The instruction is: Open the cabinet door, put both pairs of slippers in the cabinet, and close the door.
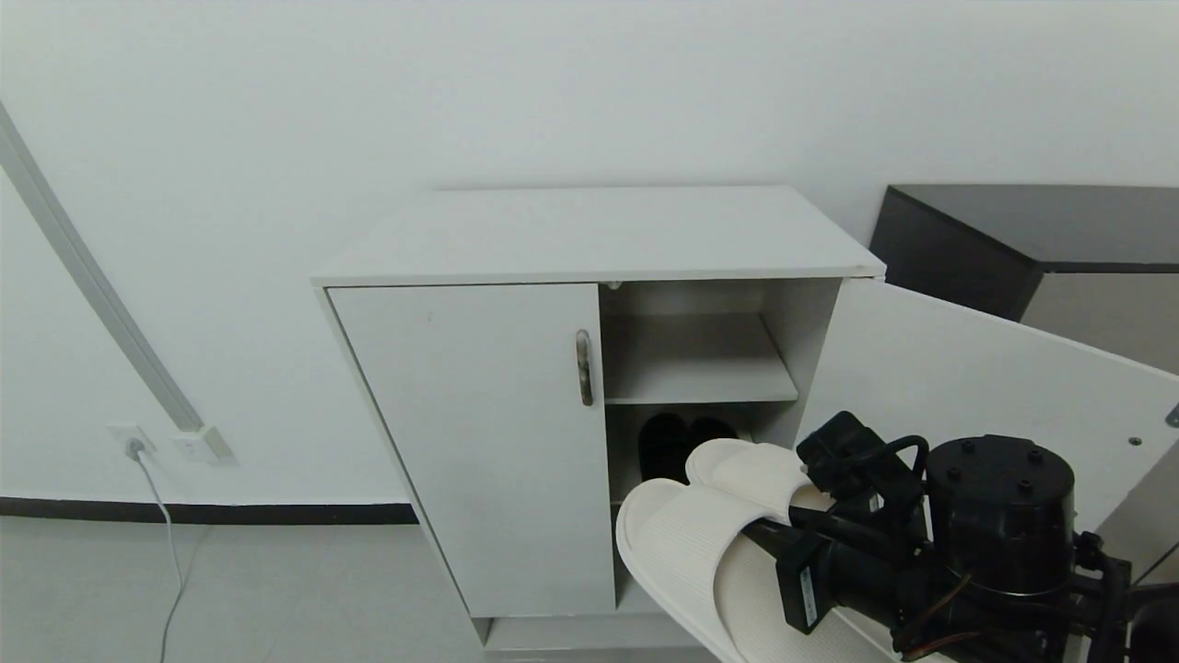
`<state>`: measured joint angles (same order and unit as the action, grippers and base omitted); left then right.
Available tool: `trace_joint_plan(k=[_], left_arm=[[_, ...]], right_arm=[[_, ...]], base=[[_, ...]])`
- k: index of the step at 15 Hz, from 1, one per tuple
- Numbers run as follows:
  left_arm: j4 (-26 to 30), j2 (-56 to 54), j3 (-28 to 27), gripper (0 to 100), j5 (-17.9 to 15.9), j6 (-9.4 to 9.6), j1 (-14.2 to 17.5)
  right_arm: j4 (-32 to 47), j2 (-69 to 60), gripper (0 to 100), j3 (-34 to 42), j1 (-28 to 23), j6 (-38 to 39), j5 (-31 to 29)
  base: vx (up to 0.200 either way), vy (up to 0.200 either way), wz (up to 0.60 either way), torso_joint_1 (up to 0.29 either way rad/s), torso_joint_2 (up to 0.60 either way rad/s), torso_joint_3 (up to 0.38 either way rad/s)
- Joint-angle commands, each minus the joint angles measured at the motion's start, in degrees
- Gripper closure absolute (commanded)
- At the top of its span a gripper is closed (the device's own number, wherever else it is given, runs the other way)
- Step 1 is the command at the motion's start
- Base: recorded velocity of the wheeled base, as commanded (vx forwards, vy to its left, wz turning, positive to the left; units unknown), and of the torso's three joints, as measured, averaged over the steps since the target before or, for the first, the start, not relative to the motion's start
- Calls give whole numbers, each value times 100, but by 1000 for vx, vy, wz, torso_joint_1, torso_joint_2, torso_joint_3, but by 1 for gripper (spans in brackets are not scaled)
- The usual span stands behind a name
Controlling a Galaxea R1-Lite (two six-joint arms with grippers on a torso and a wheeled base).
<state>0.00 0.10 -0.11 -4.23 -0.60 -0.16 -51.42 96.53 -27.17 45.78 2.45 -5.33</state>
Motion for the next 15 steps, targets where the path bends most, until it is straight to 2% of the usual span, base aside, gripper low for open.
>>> trace_joint_plan(k=[1, 9, 13, 15], left_arm=[[0, 8, 2, 100, 1, -2, 7], [0, -1, 2, 100, 1, -11, -2], [0, -1, 2, 100, 1, -2, -2], [0, -1, 2, 100, 1, -2, -2]], right_arm=[[0, 7, 100, 1, 2, 1, 5], [-8, 33, 100, 37, 10, 1, 5], [0, 51, 100, 54, 10, 1, 5], [0, 51, 100, 72, 10, 1, 5]], base=[[0, 0, 0, -159, 486, 339], [0, 0, 0, -112, 464, 348], [0, 0, 0, -29, 441, 400], [0, 0, 0, 0, 222, 219]])
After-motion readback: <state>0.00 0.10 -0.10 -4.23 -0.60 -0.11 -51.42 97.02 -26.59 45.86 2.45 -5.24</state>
